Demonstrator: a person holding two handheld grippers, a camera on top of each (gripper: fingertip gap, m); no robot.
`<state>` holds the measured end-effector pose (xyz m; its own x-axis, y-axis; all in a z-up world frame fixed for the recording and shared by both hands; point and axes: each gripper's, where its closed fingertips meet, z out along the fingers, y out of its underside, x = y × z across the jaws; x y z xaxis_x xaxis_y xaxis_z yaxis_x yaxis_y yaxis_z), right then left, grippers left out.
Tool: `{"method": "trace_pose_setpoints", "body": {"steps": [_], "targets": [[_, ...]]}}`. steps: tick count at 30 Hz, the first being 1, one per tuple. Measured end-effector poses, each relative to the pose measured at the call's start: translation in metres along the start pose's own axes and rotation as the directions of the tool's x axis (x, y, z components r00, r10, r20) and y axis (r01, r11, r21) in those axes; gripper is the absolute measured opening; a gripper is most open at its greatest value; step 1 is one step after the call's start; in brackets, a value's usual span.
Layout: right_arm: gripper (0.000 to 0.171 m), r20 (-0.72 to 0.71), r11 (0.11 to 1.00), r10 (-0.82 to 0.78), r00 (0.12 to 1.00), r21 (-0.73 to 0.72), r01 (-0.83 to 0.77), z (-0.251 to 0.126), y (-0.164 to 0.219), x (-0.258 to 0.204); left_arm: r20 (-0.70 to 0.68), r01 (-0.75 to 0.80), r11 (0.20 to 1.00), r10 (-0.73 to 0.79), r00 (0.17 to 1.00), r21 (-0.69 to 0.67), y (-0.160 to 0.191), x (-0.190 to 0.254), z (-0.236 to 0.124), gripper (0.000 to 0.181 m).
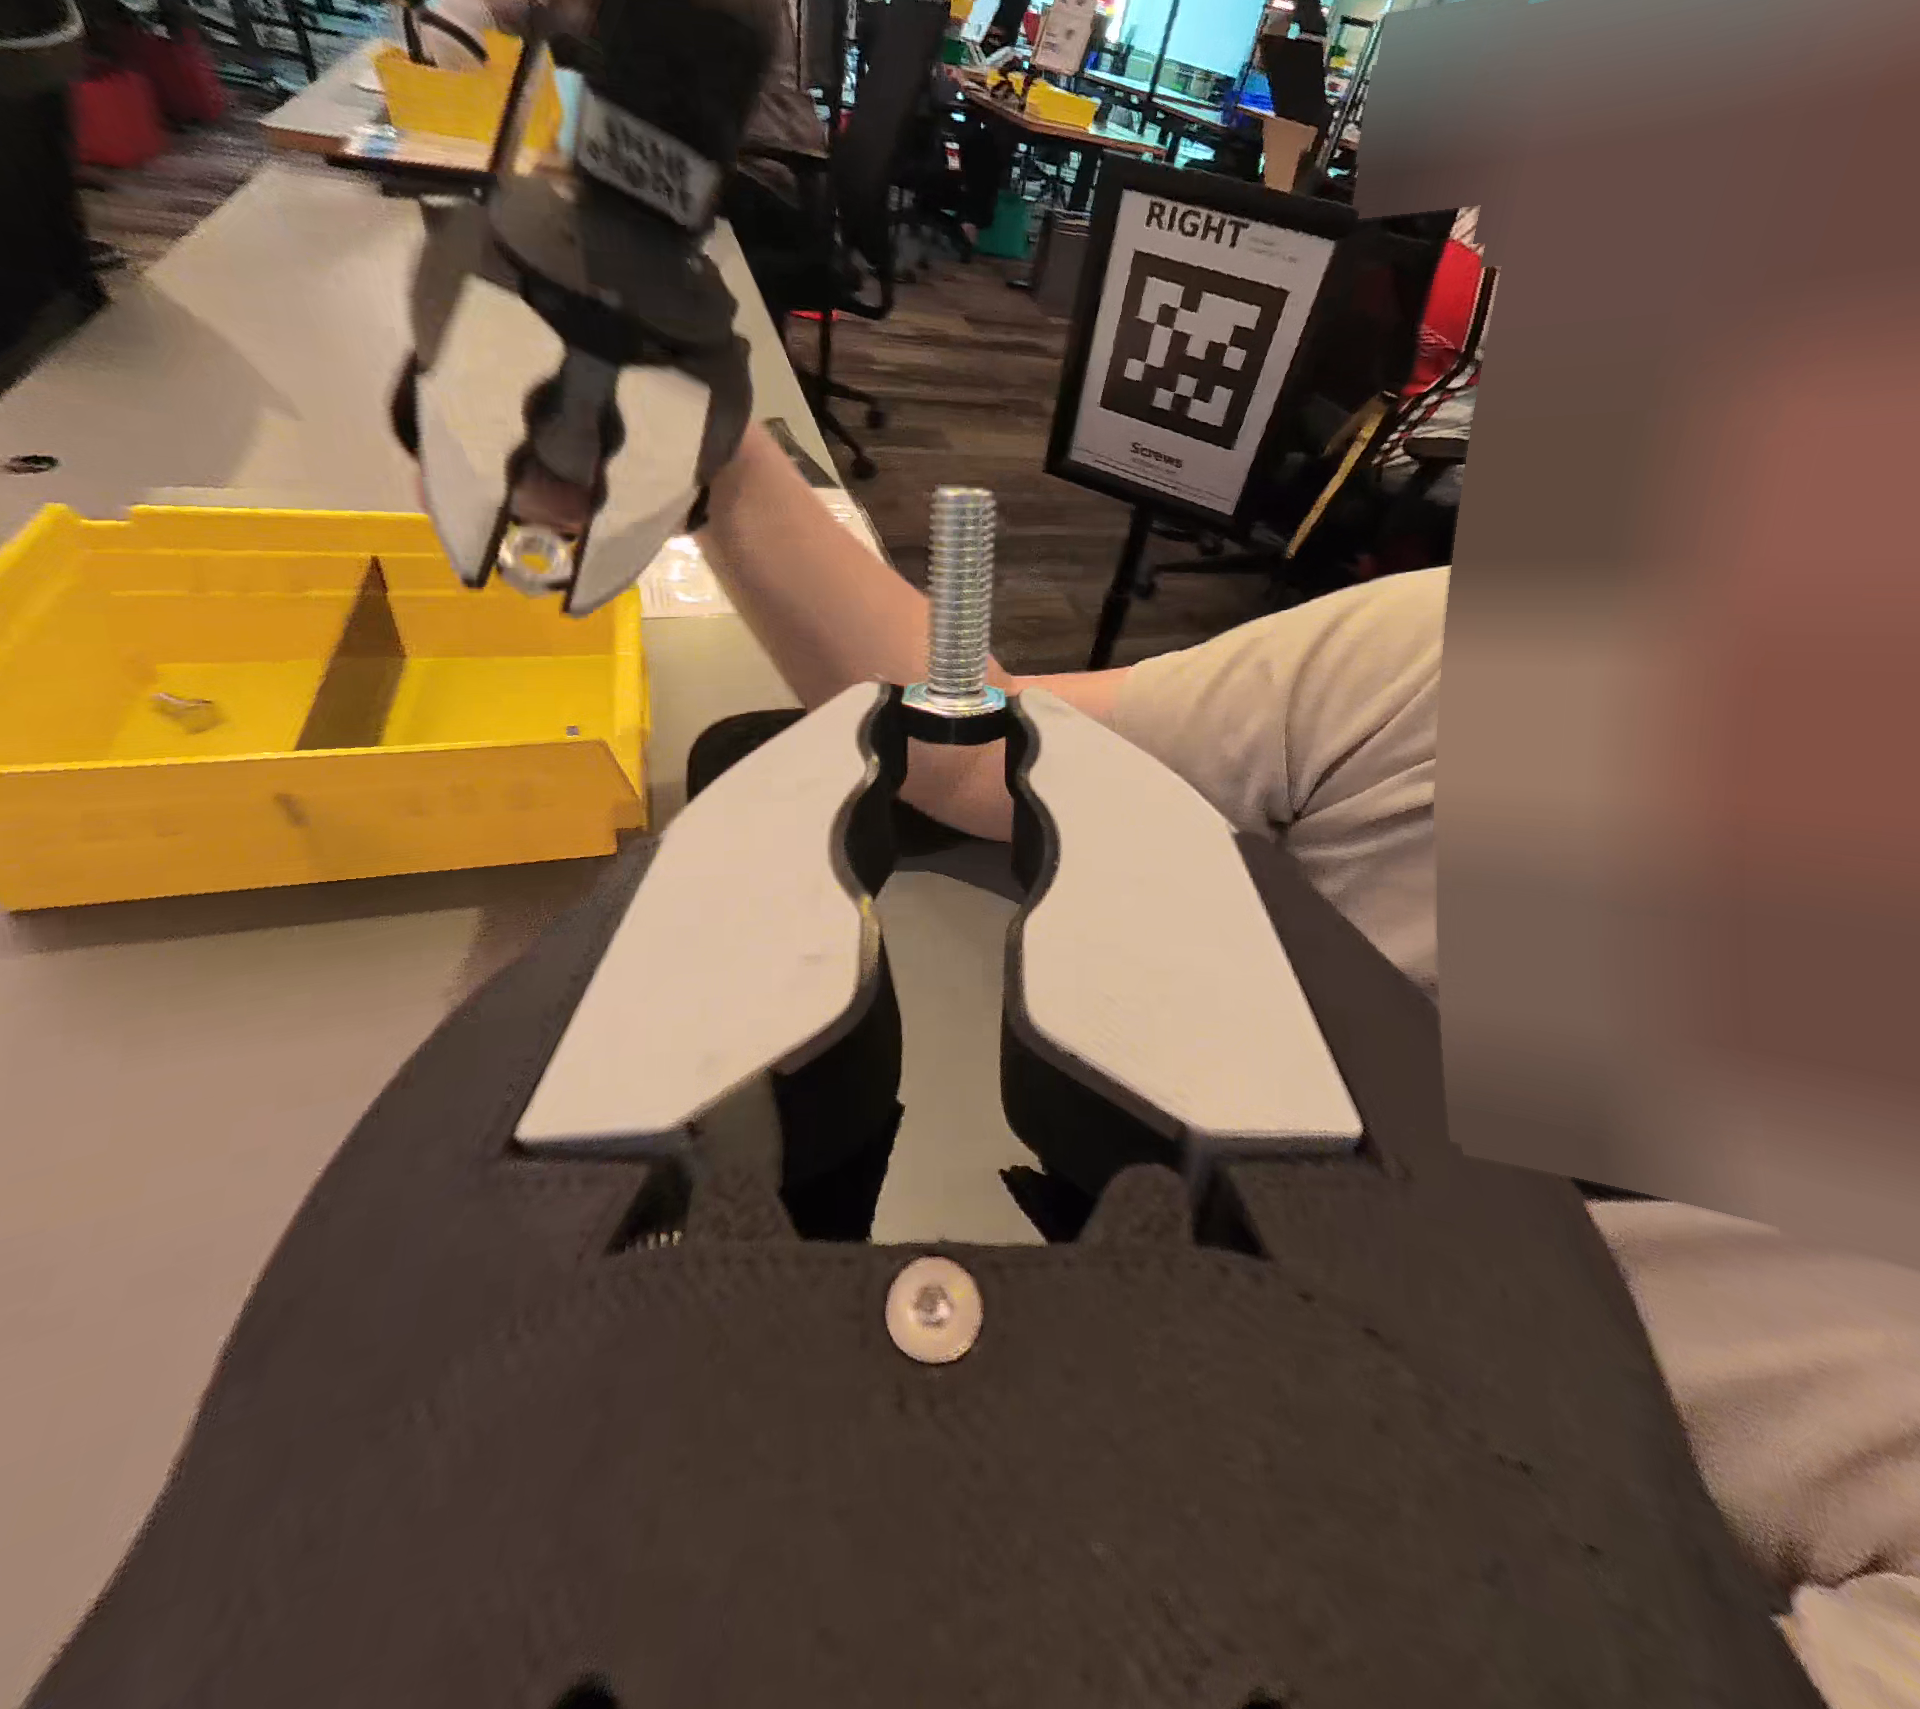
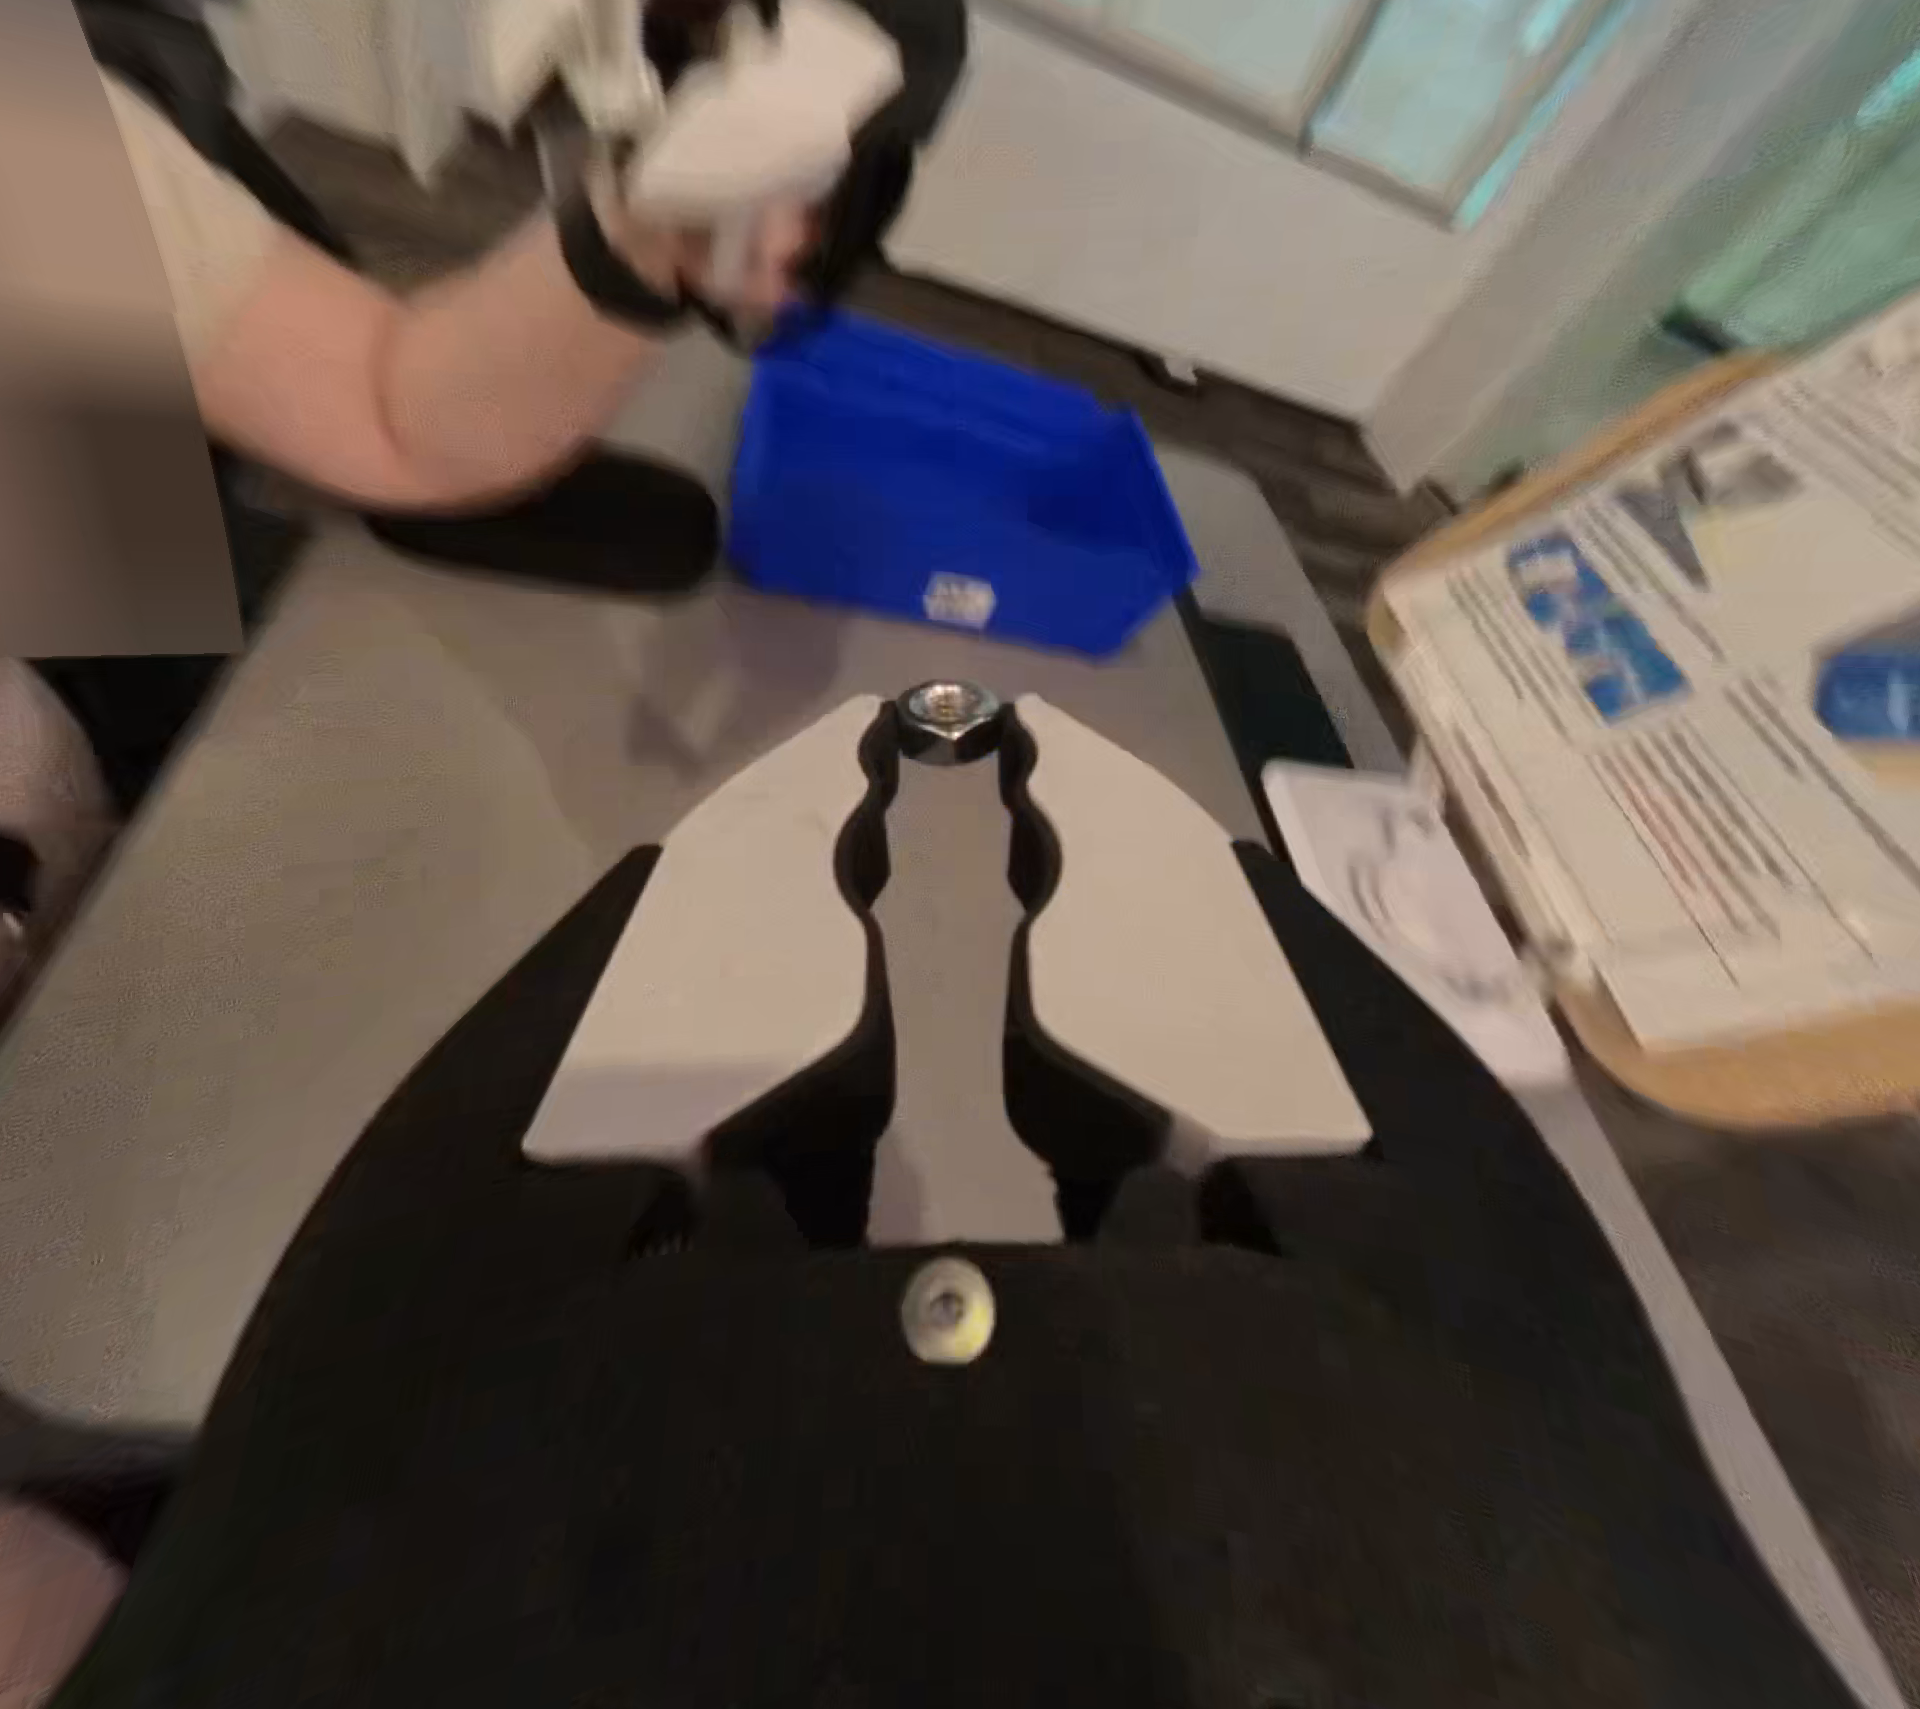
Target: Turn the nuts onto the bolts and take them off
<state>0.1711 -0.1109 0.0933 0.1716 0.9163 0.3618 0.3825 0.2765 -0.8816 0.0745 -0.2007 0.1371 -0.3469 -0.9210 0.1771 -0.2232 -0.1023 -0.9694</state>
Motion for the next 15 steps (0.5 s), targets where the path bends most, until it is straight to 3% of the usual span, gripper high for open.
{"method": "trace_pose_setpoints", "body": {"steps": [1, 3, 5, 7, 11, 15], "targets": [[0.019, -0.058, 0.989, -0.005, 0.998, -0.147, -0.004, -0.016, 0.037, 0.005, 0.001, 0.0, 1.0, 0.0, 1.0, 0.01, -0.002, 0.001, -0.004, 0.018], [0.019, -0.119, 0.925, 0.127, 0.985, -0.345, -0.16, -0.047, 0.103, 0.007, 0.007, -0.002, 1.0, 0.002, 1.0, 0.019, -0.004, 0.002, -0.009, 0.018], [0.02, -0.159, 0.822, 0.34, 0.927, -0.428, -0.375, -0.064, 0.151, 0.003, 0.021, -0.01, 1.0, 0.01, 1.0, 0.011, -0.003, 0.001, -0.01, 0.018], [0.02, -0.219, 0.707, 0.449, 0.866, -0.506, -0.494, -0.072, 0.194, 0.002, 0.033, -0.012, 1.0, 0.012, 0.999, -0.003, -0.001, -0.001, -0.01, 0.018], [0.02, -0.276, 0.574, 0.52, 0.808, -0.588, -0.57, -0.071, 0.242, 0.004, 0.043, 0.003, 0.999, -0.001, 0.999, -0.033, 0.005, -0.007, -0.004, 0.018], [0.024, -0.36, 0.473, 0.542, 0.759, -0.616, -0.63, -0.083, 0.259, 0.005, 0.049, 0.024, 0.999, -0.021, 0.999, -0.048, 0.01, -0.013, 0.001, 0.018]]}}
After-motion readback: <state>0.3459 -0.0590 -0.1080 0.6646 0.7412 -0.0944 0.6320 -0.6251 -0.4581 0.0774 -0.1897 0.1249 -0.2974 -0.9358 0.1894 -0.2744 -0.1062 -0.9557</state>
